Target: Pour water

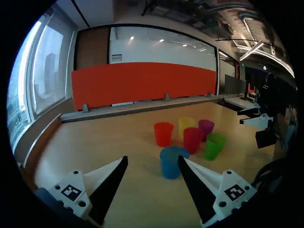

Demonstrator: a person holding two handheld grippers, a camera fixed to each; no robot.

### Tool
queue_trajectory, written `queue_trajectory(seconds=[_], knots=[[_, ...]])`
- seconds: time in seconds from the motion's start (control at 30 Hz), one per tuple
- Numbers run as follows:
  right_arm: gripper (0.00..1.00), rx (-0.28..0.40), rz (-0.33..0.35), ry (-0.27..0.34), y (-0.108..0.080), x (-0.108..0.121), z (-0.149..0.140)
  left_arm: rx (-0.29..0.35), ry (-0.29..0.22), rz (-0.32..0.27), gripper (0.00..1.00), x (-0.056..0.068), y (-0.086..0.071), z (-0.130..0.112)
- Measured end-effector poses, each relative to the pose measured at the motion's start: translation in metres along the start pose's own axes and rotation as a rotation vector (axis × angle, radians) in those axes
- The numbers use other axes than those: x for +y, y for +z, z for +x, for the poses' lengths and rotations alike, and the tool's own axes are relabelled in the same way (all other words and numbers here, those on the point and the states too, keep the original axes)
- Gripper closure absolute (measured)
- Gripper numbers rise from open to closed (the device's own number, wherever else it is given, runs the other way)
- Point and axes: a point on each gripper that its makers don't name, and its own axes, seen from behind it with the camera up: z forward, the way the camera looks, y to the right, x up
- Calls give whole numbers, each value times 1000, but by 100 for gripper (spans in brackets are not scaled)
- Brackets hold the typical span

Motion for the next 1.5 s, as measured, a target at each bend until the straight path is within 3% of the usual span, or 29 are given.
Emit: queue_trajectory(seconds=[0.2,0.37,0.77,1.0,1.27,1.5], knots=[[0,97,-124,13,-6,26,20,106,-7,64,3,-4,-7,25],[0,162,-227,32,-14,46,32,154,-14,88,3,-4,-11,34],[0,283,-394,43,-38,75,55,298,-24,227,3,-19,-31,69],[0,348,-531,73,-57,98,64,335,-28,285,2,-23,-33,77],[0,395,-586,100,-70,102,72,367,-36,298,3,-20,-29,86],[0,391,-592,139,-74,104,66,392,0,324,3,-20,-28,92]])
